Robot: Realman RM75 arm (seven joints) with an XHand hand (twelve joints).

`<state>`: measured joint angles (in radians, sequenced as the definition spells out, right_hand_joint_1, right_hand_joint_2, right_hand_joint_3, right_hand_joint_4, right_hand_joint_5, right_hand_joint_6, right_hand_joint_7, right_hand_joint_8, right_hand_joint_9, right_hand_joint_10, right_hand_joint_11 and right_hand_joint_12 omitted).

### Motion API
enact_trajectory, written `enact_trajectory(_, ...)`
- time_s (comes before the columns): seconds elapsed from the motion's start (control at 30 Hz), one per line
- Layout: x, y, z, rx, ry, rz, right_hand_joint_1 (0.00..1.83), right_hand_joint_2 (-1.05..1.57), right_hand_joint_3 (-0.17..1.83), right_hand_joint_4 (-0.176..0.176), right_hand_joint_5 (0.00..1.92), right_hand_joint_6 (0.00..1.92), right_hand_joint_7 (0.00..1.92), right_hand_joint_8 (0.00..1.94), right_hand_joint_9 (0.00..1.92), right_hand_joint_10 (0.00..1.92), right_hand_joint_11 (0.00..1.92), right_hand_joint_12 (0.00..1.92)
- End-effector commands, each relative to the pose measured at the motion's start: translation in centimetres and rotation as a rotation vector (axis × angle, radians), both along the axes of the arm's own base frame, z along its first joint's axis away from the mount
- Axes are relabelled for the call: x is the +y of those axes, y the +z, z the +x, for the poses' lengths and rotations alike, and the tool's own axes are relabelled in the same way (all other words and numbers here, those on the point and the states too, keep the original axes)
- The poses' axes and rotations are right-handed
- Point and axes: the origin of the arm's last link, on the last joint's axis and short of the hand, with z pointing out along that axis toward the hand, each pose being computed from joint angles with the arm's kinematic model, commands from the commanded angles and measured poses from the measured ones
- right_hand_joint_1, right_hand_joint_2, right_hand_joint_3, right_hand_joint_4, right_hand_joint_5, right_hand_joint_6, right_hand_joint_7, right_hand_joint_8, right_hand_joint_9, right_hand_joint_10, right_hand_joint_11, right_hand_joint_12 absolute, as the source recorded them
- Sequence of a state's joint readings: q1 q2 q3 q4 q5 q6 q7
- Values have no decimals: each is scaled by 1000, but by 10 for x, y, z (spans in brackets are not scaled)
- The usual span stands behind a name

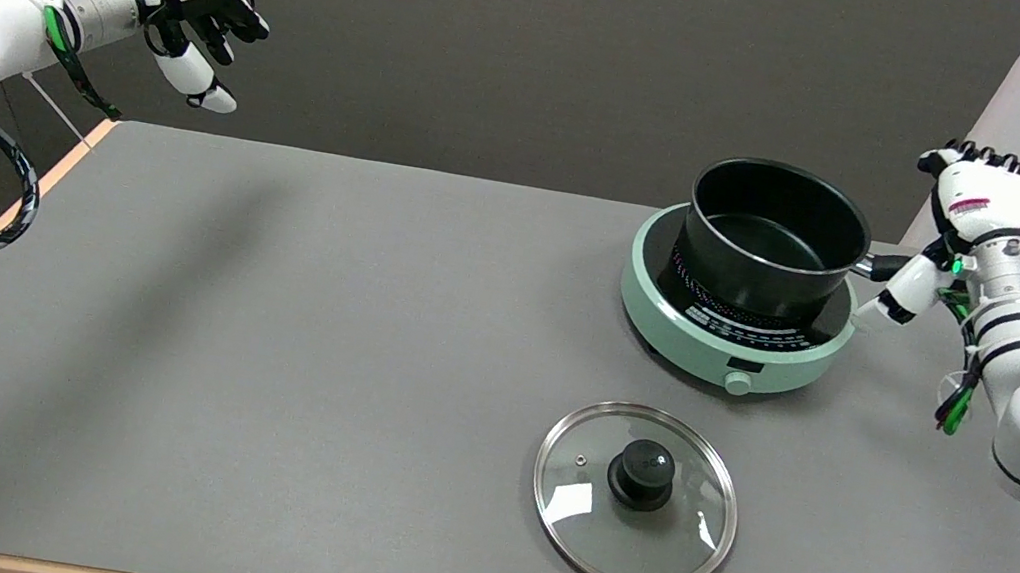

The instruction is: Pick up the pot.

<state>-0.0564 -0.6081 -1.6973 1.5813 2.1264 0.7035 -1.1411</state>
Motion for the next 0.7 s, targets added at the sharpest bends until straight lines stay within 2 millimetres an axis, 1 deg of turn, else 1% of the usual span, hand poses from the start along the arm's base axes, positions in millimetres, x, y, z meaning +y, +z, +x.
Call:
enact_trajectory(0.03,-3,-1,-3,-87,-100,42,1317,-577,814,-115,282,282,282,282,282,282,282,282)
enact_trajectory(0.23,-2,4,-3,-95,-144,21,1313,-592,840,-115,254,254,254,254,254,254,254,254)
enact_trajectory(0.5,-2,3,-2,-86,-173,11,1311,-606,873,-114,257,257,257,257,257,257,257,257)
enact_trajectory(0.7,-1,2,-1,-84,-184,3,1296,-632,950,-92,243,243,243,243,243,243,243,243)
